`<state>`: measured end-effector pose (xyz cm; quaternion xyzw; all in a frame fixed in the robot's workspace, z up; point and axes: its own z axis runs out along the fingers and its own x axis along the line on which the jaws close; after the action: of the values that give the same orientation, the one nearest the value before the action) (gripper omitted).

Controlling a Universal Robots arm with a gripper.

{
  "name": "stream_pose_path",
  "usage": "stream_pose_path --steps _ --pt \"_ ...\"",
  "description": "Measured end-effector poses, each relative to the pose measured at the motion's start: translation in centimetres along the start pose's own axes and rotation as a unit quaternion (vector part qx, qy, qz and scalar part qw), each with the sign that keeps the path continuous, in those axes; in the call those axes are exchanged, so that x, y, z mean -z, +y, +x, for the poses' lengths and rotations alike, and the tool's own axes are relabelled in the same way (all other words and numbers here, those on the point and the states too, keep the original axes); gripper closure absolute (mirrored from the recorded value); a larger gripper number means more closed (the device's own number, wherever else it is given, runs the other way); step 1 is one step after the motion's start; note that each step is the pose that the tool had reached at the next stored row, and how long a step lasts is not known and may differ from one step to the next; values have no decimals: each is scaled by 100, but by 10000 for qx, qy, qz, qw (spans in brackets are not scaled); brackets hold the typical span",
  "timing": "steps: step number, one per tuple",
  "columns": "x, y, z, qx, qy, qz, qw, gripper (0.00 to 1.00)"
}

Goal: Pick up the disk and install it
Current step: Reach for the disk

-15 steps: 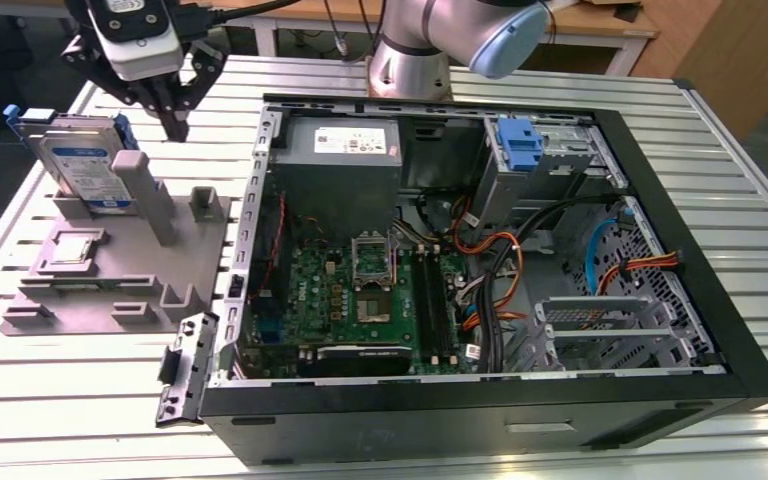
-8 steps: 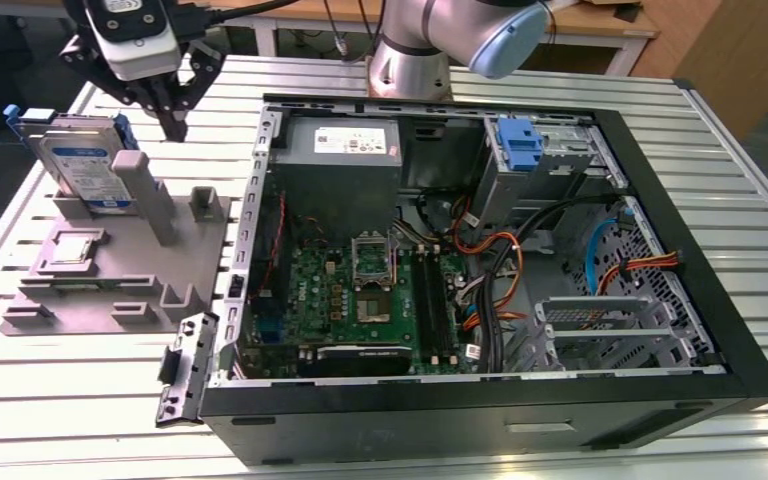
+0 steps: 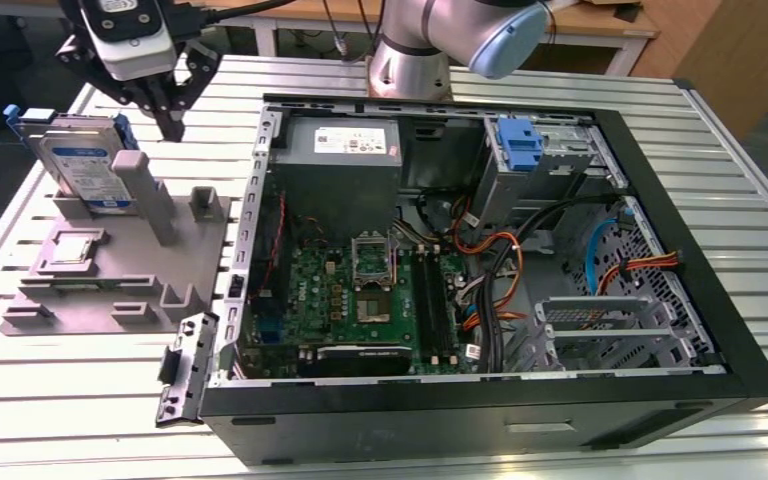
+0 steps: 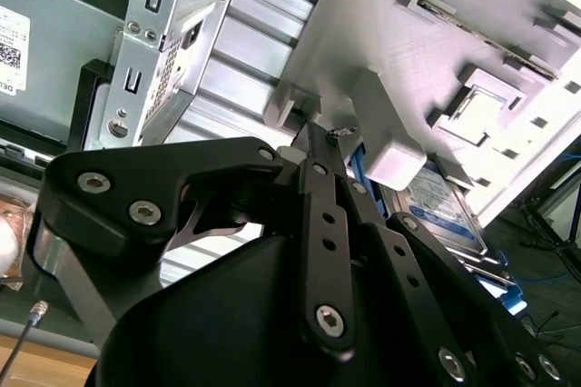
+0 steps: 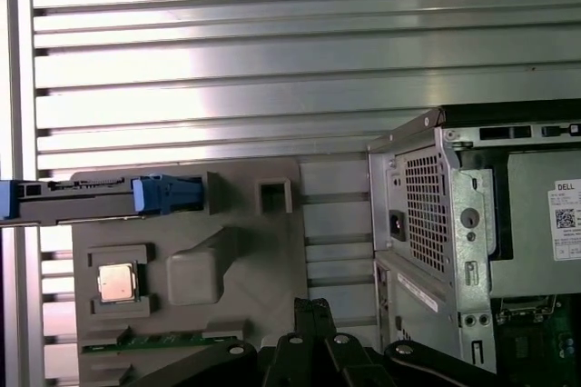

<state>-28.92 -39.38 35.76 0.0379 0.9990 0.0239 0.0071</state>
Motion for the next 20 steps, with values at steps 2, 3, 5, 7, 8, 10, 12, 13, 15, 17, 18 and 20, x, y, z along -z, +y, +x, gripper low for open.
stream_pose_path --steps 2,3,5,7,8,10,12,13,15,17,18,20 --pt "-1 -1 6 0 0 0 10000 90" --pt "-1 -1 10 0 0 0 10000 90" --pt "-1 -1 17 0 0 0 10000 90" --pt "-2 -2 24 0 0 0 10000 90" --pt "-2 -2 27 0 0 0 10000 90" --pt "-2 -2 35 0 0 0 10000 90" --pt "-2 -3 42 0 0 0 10000 90" --pt "-3 -3 46 0 0 0 10000 90" --pt "-3 -4 53 0 0 0 10000 90" --pt "-3 -4 59 0 0 0 10000 90" --pt "-3 -4 63 0 0 0 10000 90" --pt "-4 -5 70 0 0 0 10000 90"
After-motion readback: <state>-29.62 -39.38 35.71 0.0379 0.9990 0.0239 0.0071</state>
